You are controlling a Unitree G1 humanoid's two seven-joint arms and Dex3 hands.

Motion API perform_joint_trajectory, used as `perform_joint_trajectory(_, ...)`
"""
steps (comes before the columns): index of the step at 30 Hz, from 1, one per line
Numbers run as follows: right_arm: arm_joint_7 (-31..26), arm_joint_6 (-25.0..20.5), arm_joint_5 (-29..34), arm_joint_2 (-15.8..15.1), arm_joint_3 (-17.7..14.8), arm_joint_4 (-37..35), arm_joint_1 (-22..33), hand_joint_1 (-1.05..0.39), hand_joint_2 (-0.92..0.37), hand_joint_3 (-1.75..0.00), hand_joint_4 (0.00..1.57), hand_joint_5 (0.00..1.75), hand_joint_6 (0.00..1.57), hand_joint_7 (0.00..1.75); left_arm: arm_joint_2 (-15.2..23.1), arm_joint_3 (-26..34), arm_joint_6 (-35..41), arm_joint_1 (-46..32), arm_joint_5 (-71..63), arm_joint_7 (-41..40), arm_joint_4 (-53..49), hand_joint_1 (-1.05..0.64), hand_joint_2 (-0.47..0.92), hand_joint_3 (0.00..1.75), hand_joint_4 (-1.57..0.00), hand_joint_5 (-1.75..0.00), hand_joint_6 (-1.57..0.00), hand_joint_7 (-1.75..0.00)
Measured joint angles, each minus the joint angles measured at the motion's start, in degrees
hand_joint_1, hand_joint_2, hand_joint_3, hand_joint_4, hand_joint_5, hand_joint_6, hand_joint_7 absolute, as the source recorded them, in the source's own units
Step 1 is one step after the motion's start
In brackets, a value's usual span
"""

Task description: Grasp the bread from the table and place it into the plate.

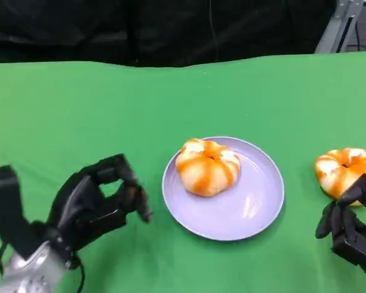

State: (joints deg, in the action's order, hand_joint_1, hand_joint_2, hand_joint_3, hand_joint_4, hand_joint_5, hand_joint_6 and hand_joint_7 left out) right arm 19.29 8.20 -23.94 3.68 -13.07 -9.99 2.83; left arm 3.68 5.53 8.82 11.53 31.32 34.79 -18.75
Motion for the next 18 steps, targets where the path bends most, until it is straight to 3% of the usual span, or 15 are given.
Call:
perform_joint_trajectory(7,-0.08,-0.06,0.30,-0.01,0.05,0.12,0.18,-0.05,-0.45,-1.38,0.91,1.75,0.75,1.66,1.31,4.64,4.00,-2.91,3.26,6.22,-3.01,-0.10,0.47,1.29,-0.89,-1.75,-0.90,-1.51)
perform_joint_trajectory(8,-0.08,-0.06,0.32,-0.01,0.05,0.12,0.18,-0.05,-0.45,-1.38,0.92,1.75,0.75,1.66,1.31,4.86,4.13,-2.96,3.26,6.58,-3.29,-0.13,0.51,1.17,-0.88,-1.75,-0.95,-1.42)
perform_joint_trajectory(11,0.31,-0.04,0.16,-0.05,-0.03,0.10,0.21,-0.05,-0.45,-1.38,0.92,1.75,0.74,1.66,1.55,6.08,4.53,-1.90,4.10,10.89,-7.99,-0.15,0.57,1.01,-0.87,-1.75,-1.01,-1.32)
perform_joint_trajectory(18,0.87,-0.02,-0.05,-0.14,-0.23,0.10,0.54,-0.05,-0.46,-1.38,0.91,1.75,0.74,1.66,2.87,7.81,5.40,-0.11,4.30,16.33,-15.92,-0.12,0.52,1.08,-0.87,-1.75,-1.03,-1.29)
